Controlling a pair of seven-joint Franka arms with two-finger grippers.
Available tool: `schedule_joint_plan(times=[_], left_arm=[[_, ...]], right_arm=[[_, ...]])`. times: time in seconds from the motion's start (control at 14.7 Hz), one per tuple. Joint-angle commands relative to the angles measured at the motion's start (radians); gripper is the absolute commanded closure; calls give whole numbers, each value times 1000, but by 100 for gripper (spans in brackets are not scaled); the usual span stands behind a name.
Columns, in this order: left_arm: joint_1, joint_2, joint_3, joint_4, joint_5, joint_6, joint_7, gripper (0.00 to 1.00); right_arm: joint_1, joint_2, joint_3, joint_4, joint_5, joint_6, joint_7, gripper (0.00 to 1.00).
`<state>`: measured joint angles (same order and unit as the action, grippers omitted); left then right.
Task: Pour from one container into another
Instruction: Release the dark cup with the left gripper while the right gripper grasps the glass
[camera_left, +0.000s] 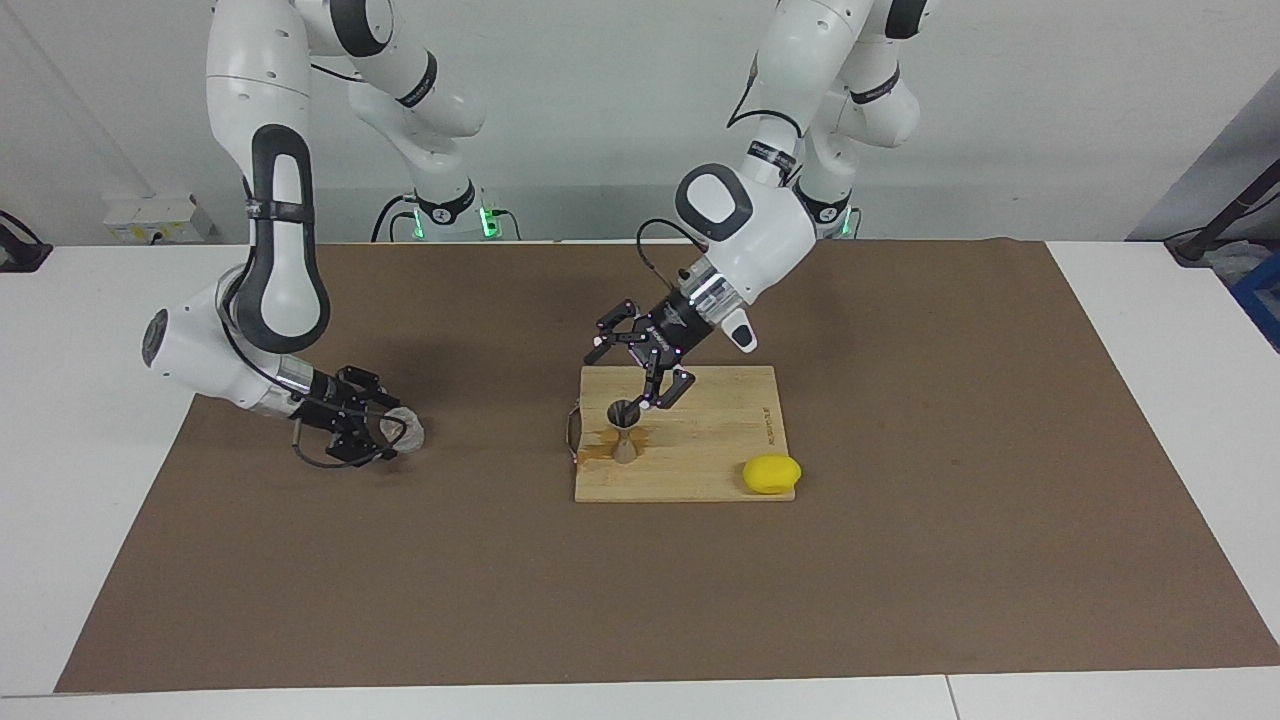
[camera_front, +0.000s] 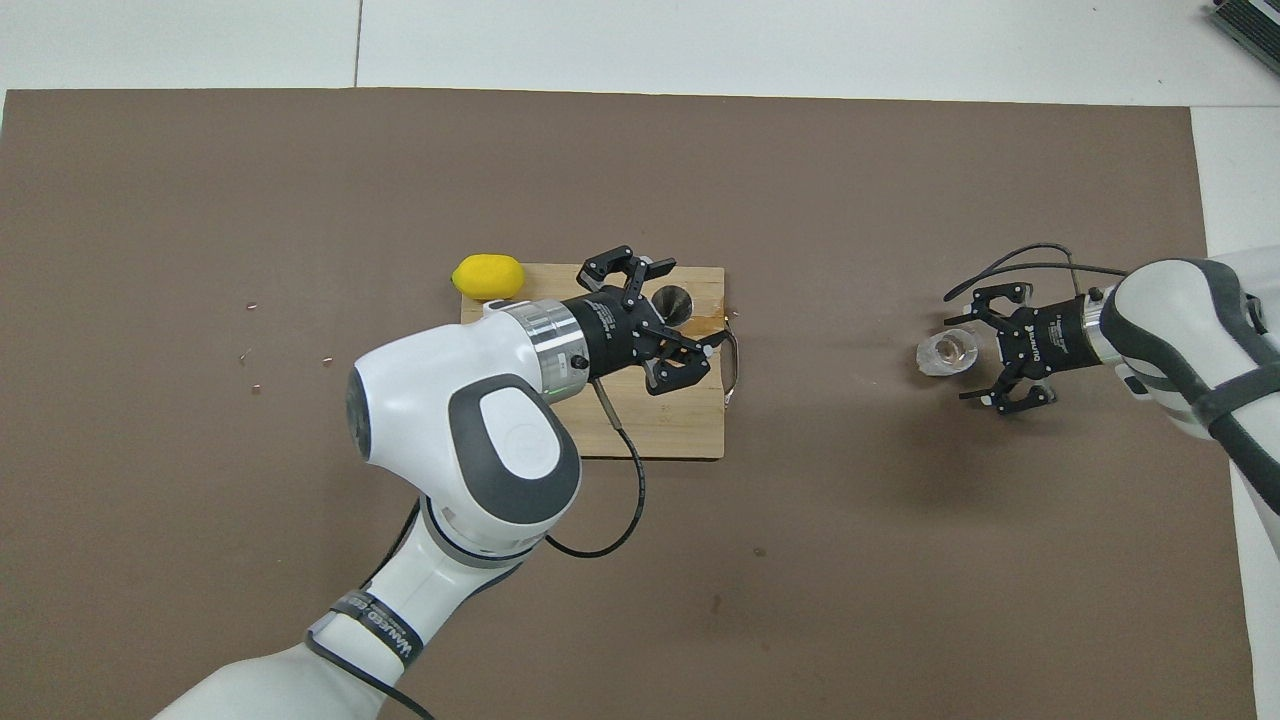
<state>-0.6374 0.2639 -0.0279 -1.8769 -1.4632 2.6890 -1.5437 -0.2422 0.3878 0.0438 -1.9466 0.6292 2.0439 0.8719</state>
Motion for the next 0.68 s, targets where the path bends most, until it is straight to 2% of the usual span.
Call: schedule_joint_plan(times=[0.0,0.14,0.41,0.61], left_arm=[[100,-35,0,-21,120,-170,30,0],[151,-34,2,13,260,-297,30,0],[258,-17,2,123,616,-515,48,0],[317,-21,0,176,875,-603,149,0]], right_arm=[[0,-18,2,-38,52,38,-34,0],[0,-21,4,-43,55,41,-34,0],[0,-23,2,-51,57,41,-31,0],[0,-26,2,-57,90,42,-31,1]])
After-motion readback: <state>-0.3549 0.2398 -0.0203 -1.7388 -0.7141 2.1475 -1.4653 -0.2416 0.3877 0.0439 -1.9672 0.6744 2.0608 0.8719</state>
